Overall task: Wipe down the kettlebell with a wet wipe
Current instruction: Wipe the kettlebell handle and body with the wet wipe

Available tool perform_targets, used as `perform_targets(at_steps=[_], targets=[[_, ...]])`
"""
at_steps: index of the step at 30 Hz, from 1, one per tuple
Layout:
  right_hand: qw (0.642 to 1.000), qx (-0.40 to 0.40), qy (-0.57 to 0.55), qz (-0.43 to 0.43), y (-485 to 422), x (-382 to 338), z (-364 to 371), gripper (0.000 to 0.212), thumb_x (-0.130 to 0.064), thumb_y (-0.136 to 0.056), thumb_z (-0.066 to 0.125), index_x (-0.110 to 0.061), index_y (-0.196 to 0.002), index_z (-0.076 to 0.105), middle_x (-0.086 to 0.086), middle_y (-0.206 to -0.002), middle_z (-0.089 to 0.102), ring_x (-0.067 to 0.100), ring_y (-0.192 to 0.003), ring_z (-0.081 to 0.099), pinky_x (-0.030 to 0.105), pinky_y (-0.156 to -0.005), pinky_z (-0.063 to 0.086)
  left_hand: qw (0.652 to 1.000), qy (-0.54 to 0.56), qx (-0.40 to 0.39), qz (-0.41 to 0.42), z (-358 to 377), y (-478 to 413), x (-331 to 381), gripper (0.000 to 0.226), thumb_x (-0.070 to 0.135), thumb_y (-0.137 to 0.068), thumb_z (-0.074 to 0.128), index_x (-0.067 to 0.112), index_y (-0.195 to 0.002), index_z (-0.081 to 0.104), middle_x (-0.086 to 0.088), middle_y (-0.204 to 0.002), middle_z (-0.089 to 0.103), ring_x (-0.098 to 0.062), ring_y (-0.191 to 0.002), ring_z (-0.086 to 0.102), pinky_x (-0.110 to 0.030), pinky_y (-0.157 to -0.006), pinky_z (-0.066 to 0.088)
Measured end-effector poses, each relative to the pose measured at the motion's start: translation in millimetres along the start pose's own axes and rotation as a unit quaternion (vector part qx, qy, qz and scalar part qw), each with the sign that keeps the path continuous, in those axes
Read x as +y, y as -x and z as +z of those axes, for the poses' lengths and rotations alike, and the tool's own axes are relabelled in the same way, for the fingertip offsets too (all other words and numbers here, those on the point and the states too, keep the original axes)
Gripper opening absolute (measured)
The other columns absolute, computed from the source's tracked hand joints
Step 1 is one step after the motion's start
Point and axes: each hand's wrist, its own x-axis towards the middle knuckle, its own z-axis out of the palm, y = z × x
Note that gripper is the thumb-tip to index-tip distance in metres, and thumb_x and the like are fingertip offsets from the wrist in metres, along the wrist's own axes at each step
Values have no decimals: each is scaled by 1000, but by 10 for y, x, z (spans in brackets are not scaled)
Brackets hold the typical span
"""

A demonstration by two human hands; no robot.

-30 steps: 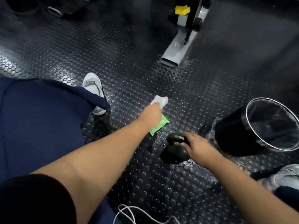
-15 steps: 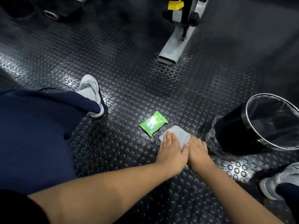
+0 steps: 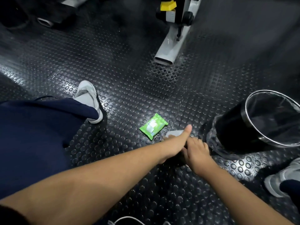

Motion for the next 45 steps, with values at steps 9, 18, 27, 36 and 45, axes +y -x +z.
perform_targets(at_steps=[9, 18, 27, 36, 45], targets=[[999, -29, 18, -13, -48, -32, 2, 53, -48, -100, 33, -36, -151, 36, -2, -136, 47, 23, -124, 43, 41, -110, 31, 996, -40, 64, -51, 168, 7, 198, 131, 103, -70, 13, 13, -164, 12, -16, -170, 12, -35, -156, 13, -57, -125, 13], [1000, 8, 6, 7, 10, -84, -28, 43, -46, -108, 34, -24, -143, 42, -4, -135, 49, 19, -126, 43, 40, -114, 26, 983, 156, -88, -29, -334, -274, -55, 88, 96, -80, 26, 16, -90, 62, -6, -77, 66, -20, -68, 66, -28, -66, 53], [1000, 17, -6, 0, 10, -4, 10, 39, -46, -107, 36, -24, -138, 44, -5, -128, 51, 19, -120, 43, 40, -110, 27, 989, 79, -121, -19, -424, -108, 136, 113, 100, -74, 21, 31, -164, 14, -10, -166, 30, -31, -147, 39, -47, -121, 31], [997, -66, 32, -31, -36, -84, -123, 62, -46, -96, 45, -46, -155, 26, -3, -124, 39, 21, -122, 37, 43, -110, 27, 978, -209, -10, -22, 85, 225, 245, 93, 74, -99, 20, 10, -164, -4, -21, -171, -1, -40, -155, 12, -49, -124, 17], [999, 30, 7, -21, -5, -20, 50, 37, -47, -106, 34, -24, -134, 45, -5, -123, 50, 17, -110, 42, 40, -104, 31, 995, 75, -38, -49, -185, -472, 11, 95, 92, -84, 23, 13, -115, 65, -7, -95, 70, -23, -77, 67, -29, -70, 55]])
